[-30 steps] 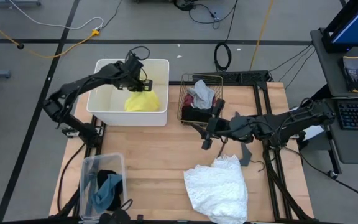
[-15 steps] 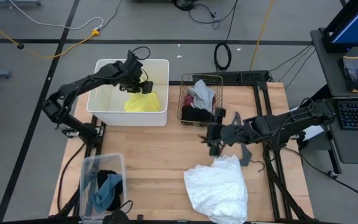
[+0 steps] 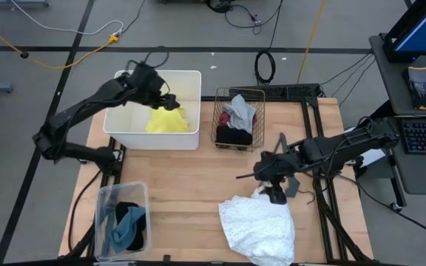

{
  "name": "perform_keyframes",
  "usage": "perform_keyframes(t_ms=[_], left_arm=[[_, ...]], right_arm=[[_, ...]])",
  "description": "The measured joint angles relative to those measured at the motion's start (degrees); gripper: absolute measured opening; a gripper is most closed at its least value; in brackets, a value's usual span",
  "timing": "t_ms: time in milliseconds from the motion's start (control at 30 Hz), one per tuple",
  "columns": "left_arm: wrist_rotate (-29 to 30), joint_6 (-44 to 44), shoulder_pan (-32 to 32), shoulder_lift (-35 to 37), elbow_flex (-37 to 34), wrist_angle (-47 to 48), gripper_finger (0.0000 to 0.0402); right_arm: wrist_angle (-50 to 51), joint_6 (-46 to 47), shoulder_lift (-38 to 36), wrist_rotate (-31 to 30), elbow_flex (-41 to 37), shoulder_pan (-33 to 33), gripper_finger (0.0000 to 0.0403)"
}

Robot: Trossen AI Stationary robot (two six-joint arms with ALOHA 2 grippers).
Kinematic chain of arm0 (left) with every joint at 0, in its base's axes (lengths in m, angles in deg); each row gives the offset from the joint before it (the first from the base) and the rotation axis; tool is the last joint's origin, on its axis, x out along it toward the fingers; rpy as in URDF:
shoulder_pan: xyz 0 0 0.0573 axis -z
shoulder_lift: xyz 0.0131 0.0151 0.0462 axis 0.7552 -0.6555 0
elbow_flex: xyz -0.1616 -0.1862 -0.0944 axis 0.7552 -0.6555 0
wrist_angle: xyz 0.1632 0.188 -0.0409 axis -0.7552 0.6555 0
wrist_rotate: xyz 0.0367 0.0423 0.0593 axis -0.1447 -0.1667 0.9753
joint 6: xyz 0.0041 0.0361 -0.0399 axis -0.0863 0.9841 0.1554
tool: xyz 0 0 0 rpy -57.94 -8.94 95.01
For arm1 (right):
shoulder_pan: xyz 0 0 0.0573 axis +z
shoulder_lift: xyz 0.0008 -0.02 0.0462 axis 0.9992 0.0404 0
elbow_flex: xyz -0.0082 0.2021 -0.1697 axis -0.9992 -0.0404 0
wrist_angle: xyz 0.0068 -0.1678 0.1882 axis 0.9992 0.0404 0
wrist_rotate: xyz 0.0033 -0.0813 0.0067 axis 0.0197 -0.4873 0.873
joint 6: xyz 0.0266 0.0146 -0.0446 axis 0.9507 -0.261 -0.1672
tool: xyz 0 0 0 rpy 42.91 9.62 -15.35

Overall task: Pick & Place Cloths
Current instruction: Put the white sweater into the white bin

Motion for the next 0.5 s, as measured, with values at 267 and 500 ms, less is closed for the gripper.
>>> perform_keyframes(t_ms=[267, 500], left_arm=[[0.0, -0.1, 5.5, 11.5, 0.0, -7.1, 0.0314], [0.0, 2.3, 12.5, 19.5, 0.0, -15.2, 0.0311]], right_arm=[[-1.3, 3.0, 0.0, 9.9, -5.6, 0.0, 0.0238], [-12.9, -0.1, 0.0, 9.7, -12.2, 1.2, 0.0238]])
